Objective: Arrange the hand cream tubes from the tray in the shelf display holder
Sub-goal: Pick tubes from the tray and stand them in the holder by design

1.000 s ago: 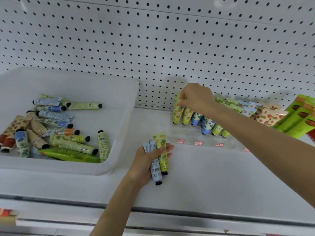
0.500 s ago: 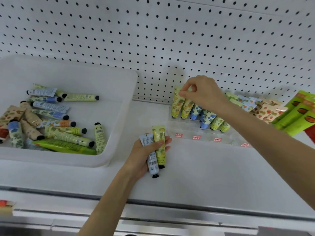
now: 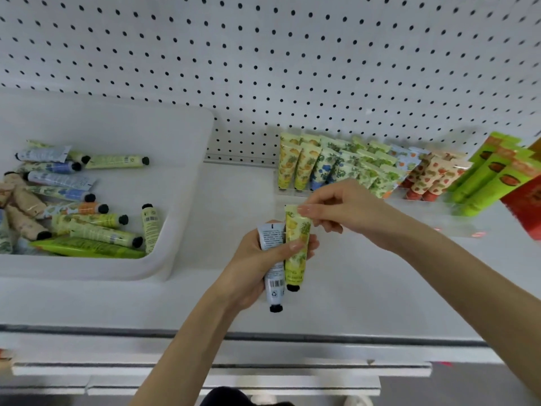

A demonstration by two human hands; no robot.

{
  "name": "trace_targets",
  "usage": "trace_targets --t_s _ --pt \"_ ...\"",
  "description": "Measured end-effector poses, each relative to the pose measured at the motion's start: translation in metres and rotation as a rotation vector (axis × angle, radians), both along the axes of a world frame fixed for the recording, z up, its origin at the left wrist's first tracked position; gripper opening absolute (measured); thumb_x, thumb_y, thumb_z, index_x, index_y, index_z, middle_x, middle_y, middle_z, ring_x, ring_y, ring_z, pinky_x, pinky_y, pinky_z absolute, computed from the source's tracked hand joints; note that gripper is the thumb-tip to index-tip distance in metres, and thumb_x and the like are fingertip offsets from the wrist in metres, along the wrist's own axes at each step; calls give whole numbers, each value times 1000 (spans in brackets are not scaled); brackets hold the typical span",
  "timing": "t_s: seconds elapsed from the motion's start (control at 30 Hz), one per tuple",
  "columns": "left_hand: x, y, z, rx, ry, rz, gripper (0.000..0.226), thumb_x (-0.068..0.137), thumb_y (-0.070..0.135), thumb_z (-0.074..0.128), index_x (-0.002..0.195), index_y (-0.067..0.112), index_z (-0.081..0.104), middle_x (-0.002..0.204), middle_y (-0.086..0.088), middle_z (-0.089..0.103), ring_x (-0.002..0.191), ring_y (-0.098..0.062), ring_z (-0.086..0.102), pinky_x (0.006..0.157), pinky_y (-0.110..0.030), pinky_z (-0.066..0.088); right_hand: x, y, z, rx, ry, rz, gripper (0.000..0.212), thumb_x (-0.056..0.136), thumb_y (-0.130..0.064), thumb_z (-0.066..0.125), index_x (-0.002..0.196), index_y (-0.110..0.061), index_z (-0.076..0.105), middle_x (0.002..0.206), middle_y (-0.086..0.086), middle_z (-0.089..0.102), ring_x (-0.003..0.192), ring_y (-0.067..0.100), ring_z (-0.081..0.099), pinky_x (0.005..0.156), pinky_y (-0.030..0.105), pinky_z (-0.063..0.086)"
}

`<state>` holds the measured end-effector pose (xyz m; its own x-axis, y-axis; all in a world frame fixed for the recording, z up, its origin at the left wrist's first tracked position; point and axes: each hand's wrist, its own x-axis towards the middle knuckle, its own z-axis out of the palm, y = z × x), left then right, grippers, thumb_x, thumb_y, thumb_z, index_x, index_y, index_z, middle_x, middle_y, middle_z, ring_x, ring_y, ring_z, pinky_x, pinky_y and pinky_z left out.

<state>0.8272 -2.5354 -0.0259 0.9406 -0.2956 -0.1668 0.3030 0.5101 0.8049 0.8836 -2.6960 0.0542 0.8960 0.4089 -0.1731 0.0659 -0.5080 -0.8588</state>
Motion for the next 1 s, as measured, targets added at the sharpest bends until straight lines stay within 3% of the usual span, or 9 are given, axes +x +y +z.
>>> trace_targets --t_s 0.13,0.23,0.33,0.47,0.57,0.63,0.77,1.0 --pt "-5 1 -7 53 4 -72 32 78 12 63 107 -1 62 103 -22 71 100 -32 69 81 -33 56 7 -7 12 64 -59 -11 16 83 -21 69 75 -7 72 54 -3 61 47 7 55 43 19 41" --pt "-4 5 -8 100 17 -72 33 77 12 63 106 -2 62 102 -22 71 97 -32 70 76 -31 57 12 -8 21 -74 -80 97 17 84 -20 68 84 -4 71 54 -5 64 45 5 57 43 18 44" --pt "1 12 -7 146 -9 -68 32 78 14 62 107 -1 64 103 -21 72 98 -30 70 75 -30 57 15 -4 23 -133 -31 181 12 86 -18 67 81 -7 68 63 5 70 51 15 64 44 21 48" --pt "8 26 -12 204 -22 28 35 88 22 53 112 -1 62 106 -18 72 100 -26 70 76 -32 58 32 -6 28 -80 -86 55 22 87 -16 66 79 4 61 62 11 68 48 17 63 43 22 48" --pt "12 33 -19 246 -3 125 26 98 18 45 108 2 63 88 -14 73 77 -21 72 64 -26 57 49 -13 32 -83 -149 -85 27 88 -17 64 81 8 57 64 14 68 47 16 63 43 22 48" --pt "14 33 -22 256 -5 155 24 100 17 43 107 5 62 71 -7 66 53 -14 59 50 -22 49 59 -15 28 -160 -183 -127 23 90 -18 63 78 0 55 66 15 69 48 16 65 43 22 50" --pt "22 29 -27 175 24 159 24 100 17 43 112 5 60 62 0 50 46 -9 39 44 -19 36 74 -10 10 -296 -253 -146 21 93 -21 59 77 -10 50 68 13 69 48 15 66 43 20 51" --pt "30 35 -34 -113 119 69 47 83 23 52 127 7 54 69 -2 52 55 -12 47 53 -22 44 85 12 -5 -245 -287 -109 23 94 -19 57 80 -2 51 68 18 69 49 18 66 47 24 54"
